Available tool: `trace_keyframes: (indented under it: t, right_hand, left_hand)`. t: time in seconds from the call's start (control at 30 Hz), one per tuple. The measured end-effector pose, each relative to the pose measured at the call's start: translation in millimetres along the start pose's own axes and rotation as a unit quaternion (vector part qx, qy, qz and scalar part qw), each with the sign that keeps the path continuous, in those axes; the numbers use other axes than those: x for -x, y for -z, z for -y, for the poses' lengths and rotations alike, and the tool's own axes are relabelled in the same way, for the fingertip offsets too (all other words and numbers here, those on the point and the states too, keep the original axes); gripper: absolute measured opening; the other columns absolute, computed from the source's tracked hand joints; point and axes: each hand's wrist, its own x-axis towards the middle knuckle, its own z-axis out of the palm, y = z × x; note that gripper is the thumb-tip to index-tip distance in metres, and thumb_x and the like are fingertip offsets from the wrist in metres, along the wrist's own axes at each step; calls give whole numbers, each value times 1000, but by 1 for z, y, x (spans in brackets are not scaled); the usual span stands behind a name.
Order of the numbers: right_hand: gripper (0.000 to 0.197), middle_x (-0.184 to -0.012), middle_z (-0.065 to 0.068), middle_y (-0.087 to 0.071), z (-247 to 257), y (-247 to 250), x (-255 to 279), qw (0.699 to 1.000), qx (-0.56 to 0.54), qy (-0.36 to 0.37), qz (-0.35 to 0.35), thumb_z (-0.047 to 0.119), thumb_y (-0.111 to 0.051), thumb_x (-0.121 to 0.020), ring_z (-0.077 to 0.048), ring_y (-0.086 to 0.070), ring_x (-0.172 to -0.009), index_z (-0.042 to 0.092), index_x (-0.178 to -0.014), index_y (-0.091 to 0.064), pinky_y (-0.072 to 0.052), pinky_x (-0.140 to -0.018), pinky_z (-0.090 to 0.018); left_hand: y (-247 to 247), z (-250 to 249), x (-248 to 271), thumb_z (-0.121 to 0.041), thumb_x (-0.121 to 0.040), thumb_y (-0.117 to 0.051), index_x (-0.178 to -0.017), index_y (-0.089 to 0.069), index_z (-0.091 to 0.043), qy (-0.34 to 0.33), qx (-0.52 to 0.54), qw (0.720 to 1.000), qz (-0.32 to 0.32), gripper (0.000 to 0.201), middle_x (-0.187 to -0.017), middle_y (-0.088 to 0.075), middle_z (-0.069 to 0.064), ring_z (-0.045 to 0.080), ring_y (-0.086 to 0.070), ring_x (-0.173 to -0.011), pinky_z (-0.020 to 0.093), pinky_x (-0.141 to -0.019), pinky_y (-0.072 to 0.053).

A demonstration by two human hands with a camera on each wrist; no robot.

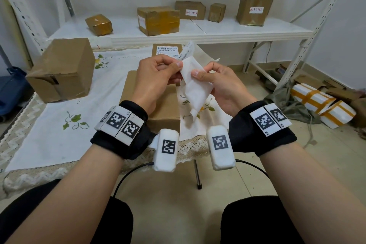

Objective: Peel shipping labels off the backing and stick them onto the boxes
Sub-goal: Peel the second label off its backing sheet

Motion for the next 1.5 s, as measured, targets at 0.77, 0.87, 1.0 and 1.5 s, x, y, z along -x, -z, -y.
trace_keyframes:
  t: [0.77,0.87,1.0,1.5]
  right_hand:
    - [21,-82,-9,-68,3,-2,4,1000,16,-13,-21,6,-81,-85,-15,-66,-66,10,-79,-60,-54,-61,-23]
    - [22,-84,-9,-70,3,-2,3,1000,14,-11,-16,5,-80,-85,-15,-67,-67,10,-80,-60,-56,-62,-24]
    - [13,-88,-9,-73,3,-1,3,1000,-2,-11,2,5,-78,-87,-16,-70,-71,9,-92,-67,-59,-66,-25]
    - [23,-92,-11,-74,0,-1,0,999,-31,-8,-5,10,-68,-97,-14,-71,-73,-5,-114,-70,-58,-65,-22]
  left_hand:
    - [-2,-1,3,-10,-98,-65,-100,-68,-2,-2,-12,999,29,8,-85,-77,9,13,-75,-72,23,-67,-60]
    - [0,-1,2,-10,-98,-66,-95,-68,-6,-1,-5,1000,29,5,-80,-76,6,12,-75,-70,22,-65,-59]
    - [0,-2,4,-10,-97,-68,-106,-69,3,2,12,999,37,16,-84,-77,8,11,-75,-71,20,-65,-58]
    - [1,-4,8,-19,-82,-83,-99,-78,-5,-7,1,998,64,22,-99,-78,13,19,-74,-90,29,-86,-61]
